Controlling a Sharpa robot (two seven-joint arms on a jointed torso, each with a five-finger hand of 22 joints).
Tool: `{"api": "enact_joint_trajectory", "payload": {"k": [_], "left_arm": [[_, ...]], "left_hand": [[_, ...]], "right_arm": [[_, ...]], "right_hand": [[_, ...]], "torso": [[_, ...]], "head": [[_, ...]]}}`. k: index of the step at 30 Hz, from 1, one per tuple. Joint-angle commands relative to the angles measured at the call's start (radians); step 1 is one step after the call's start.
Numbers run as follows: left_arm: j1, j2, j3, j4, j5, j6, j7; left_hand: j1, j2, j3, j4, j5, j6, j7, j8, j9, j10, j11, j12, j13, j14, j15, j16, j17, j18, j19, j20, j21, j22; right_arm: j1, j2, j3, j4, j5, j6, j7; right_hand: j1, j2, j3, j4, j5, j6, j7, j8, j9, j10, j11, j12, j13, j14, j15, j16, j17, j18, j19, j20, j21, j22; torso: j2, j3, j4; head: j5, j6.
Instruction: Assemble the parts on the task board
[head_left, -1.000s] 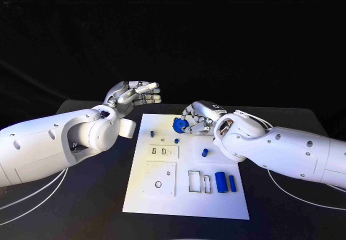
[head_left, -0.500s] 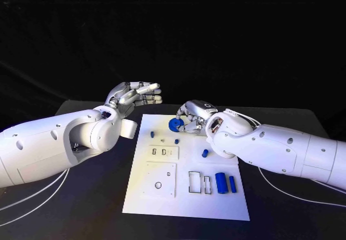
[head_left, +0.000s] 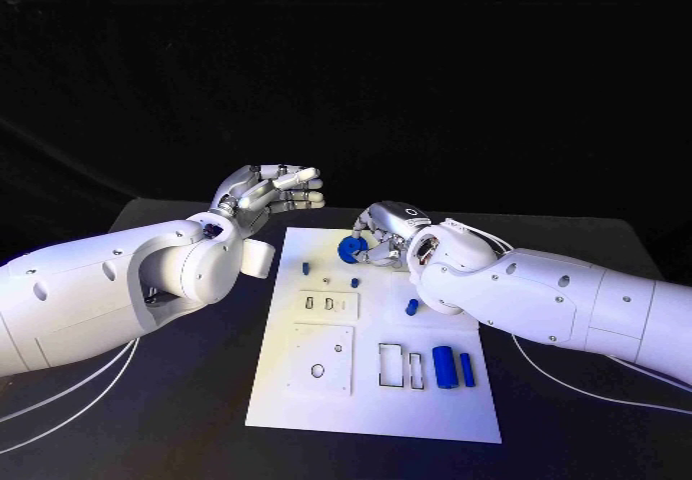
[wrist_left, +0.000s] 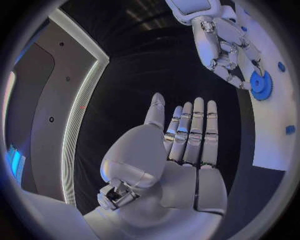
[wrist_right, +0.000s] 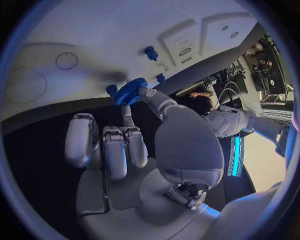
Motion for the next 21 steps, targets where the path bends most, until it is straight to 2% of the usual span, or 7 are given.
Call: {"api": "enact_joint_trajectory", "payload": {"k": [1, 9, 13, 21], "left_arm": [[0.001, 0.003, 0.001, 0.000, 0.002, 0.012, 0.009], [0.001, 0.005, 0.001, 0.000, 0.002, 0.013, 0.009], [0.001, 0.005, 0.001, 0.000, 0.002, 0.013, 0.009], [0.001, 0.006, 0.001, 0.000, 0.002, 0.013, 0.008]], "left_hand": [[0.000, 0.009, -0.014, -0.007, -0.005, -0.006, 0.002, -0.003, 0.001, -0.007, 0.002, -0.001, 0.001, -0.005, -0.001, -0.004, 0.001, 0.012, 0.000, 0.004, -0.005, -0.001], [0.000, 0.009, -0.014, -0.007, -0.005, -0.006, 0.002, -0.003, 0.001, -0.007, 0.002, -0.001, 0.001, -0.005, -0.001, -0.004, 0.001, 0.012, 0.000, 0.004, -0.005, -0.001], [0.000, 0.009, -0.014, -0.007, -0.005, -0.006, 0.002, -0.003, 0.001, -0.007, 0.002, -0.001, 0.001, -0.005, -0.001, -0.004, 0.001, 0.012, 0.000, 0.004, -0.005, -0.001], [0.000, 0.009, -0.014, -0.007, -0.005, -0.006, 0.002, -0.003, 0.001, -0.007, 0.002, -0.001, 0.001, -0.005, -0.001, -0.004, 0.001, 0.012, 0.000, 0.004, -0.005, -0.001]], "right_arm": [[-0.002, 0.009, 0.000, -0.014, -0.020, 0.013, -0.006], [-0.010, 0.034, 0.000, -0.058, -0.021, 0.020, -0.005], [-0.015, 0.044, -0.001, -0.074, -0.020, 0.025, -0.002], [-0.025, 0.056, -0.001, -0.087, -0.018, 0.032, 0.004]], "right_hand": [[0.007, 0.006, 0.006, 0.000, -0.005, 0.005, 0.000, 0.006, 0.001, 0.056, -0.005, 0.007, 0.195, 0.102, -0.008, 0.006, 0.264, -0.019, 0.009, -0.002, 0.004, 0.002], [0.007, 0.006, 0.006, 0.000, -0.005, 0.005, 0.000, 0.006, 0.001, 0.056, -0.005, 0.007, 0.195, 0.102, -0.008, 0.006, 0.264, -0.019, 0.009, -0.002, 0.004, 0.002], [0.006, 0.006, 0.007, 0.001, -0.006, 0.005, 0.000, 0.006, 0.001, 0.057, -0.004, 0.008, 0.196, 0.102, -0.008, 0.006, 0.264, -0.019, 0.009, -0.002, 0.004, 0.002], [0.005, 0.005, 0.008, 0.001, -0.008, 0.005, 0.000, 0.005, 0.001, 0.056, -0.004, 0.007, 0.195, 0.102, -0.008, 0.006, 0.264, -0.018, 0.008, -0.002, 0.003, 0.001]], "torso": [[-0.001, 0.0000, -0.0006], [0.000, 0.0002, 0.0008], [0.000, 0.0003, -0.0005], [-0.001, 0.0006, -0.0014]], "head": [[0.002, -0.002], [0.005, -0.004], [0.008, -0.006], [0.011, -0.008]]}}
